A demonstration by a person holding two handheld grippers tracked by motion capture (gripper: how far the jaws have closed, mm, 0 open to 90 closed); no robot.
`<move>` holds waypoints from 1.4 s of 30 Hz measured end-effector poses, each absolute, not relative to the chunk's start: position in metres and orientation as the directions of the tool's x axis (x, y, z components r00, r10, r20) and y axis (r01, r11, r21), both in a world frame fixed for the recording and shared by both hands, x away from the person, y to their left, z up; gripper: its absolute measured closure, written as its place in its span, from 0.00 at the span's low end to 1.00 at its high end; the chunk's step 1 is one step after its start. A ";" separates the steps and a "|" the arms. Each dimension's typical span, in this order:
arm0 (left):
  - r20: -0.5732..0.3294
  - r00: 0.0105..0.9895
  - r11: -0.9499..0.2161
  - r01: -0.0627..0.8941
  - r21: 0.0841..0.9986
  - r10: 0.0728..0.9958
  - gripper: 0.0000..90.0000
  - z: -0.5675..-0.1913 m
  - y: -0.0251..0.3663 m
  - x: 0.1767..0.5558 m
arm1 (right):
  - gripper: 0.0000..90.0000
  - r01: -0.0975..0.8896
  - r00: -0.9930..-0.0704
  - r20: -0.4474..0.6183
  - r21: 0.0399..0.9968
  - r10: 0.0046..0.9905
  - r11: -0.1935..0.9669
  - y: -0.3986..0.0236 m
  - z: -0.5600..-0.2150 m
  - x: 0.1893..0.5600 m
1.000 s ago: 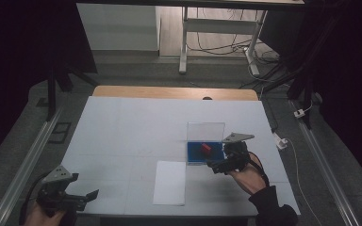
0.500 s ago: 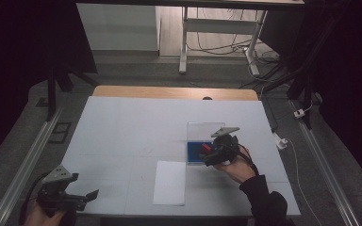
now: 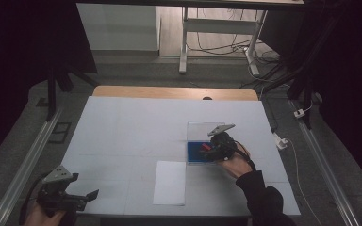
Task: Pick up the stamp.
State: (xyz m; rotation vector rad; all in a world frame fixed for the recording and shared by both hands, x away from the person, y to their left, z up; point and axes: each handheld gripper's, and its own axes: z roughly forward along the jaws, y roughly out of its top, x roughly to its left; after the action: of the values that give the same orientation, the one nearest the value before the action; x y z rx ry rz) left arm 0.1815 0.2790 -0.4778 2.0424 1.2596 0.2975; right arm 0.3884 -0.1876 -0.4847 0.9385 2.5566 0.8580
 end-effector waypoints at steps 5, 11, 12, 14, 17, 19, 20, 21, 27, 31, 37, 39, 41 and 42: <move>-0.161 0.500 -0.277 0.688 0.671 0.851 0.02 -0.478 0.279 0.182 | 0.64 0.498 -0.756 -0.025 0.626 0.654 0.600 -0.187 -0.480 0.389; -0.159 0.500 -0.279 0.688 0.670 0.851 0.02 -0.478 0.278 0.182 | 0.79 0.506 -0.765 -0.004 0.616 0.644 0.604 -0.186 -0.480 0.391; -0.159 0.500 -0.279 0.688 0.670 0.851 0.02 -0.478 0.278 0.182 | 0.82 0.504 -0.766 -0.005 0.616 0.643 0.605 -0.186 -0.480 0.391; -0.158 0.500 -0.280 0.688 0.669 0.851 0.02 -0.478 0.278 0.182 | 0.87 0.498 -0.768 -0.015 0.614 0.640 0.612 -0.186 -0.480 0.391; -0.155 0.502 -0.283 0.687 0.670 0.851 0.02 -0.478 0.278 0.182 | 0.88 0.501 -0.762 -0.021 0.613 0.647 0.610 -0.185 -0.480 0.391; -0.154 0.501 -0.284 0.687 0.669 0.851 0.02 -0.478 0.278 0.182 | 0.88 0.503 -0.761 -0.019 0.613 0.648 0.609 -0.186 -0.480 0.392; -0.153 0.502 -0.284 0.687 0.669 0.851 0.02 -0.478 0.278 0.182 | 0.88 0.504 -0.760 -0.019 0.613 0.649 0.609 -0.186 -0.480 0.392; -0.152 0.501 -0.284 0.686 0.669 0.852 0.02 -0.478 0.278 0.182 | 0.88 0.505 -0.760 -0.018 0.613 0.649 0.608 -0.186 -0.480 0.392; -0.152 0.499 -0.283 0.688 0.669 0.853 0.02 -0.478 0.278 0.182 | 0.88 0.503 -0.760 -0.022 0.613 0.649 0.609 -0.185 -0.480 0.391; -0.152 0.500 -0.283 0.688 0.669 0.853 0.02 -0.478 0.278 0.182 | 0.88 0.499 -0.760 -0.022 0.619 0.650 0.606 -0.186 -0.479 0.391; -0.152 0.501 -0.285 0.687 0.669 0.852 0.02 -0.478 0.278 0.181 | 0.88 0.477 -0.764 -0.032 0.643 0.644 0.599 -0.188 -0.472 0.388; -0.151 0.501 -0.285 0.686 0.669 0.852 0.02 -0.478 0.278 0.181 | 0.88 0.459 -0.772 -0.048 0.648 0.634 0.608 -0.189 -0.470 0.386; -0.150 0.502 -0.286 0.686 0.669 0.852 0.02 -0.478 0.278 0.181 | 0.88 0.449 -0.775 -0.053 0.654 0.629 0.609 -0.189 -0.467 0.384; -0.150 0.502 -0.286 0.686 0.669 0.852 0.02 -0.478 0.278 0.181 | 0.88 0.446 -0.777 -0.055 0.655 0.627 0.610 -0.189 -0.465 0.384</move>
State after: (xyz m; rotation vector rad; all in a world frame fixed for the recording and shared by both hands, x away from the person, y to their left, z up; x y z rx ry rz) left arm 0.1812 0.2776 -0.4778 2.0548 1.2557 0.3078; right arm 0.3838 -0.1891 -0.4653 0.8743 2.5581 0.9287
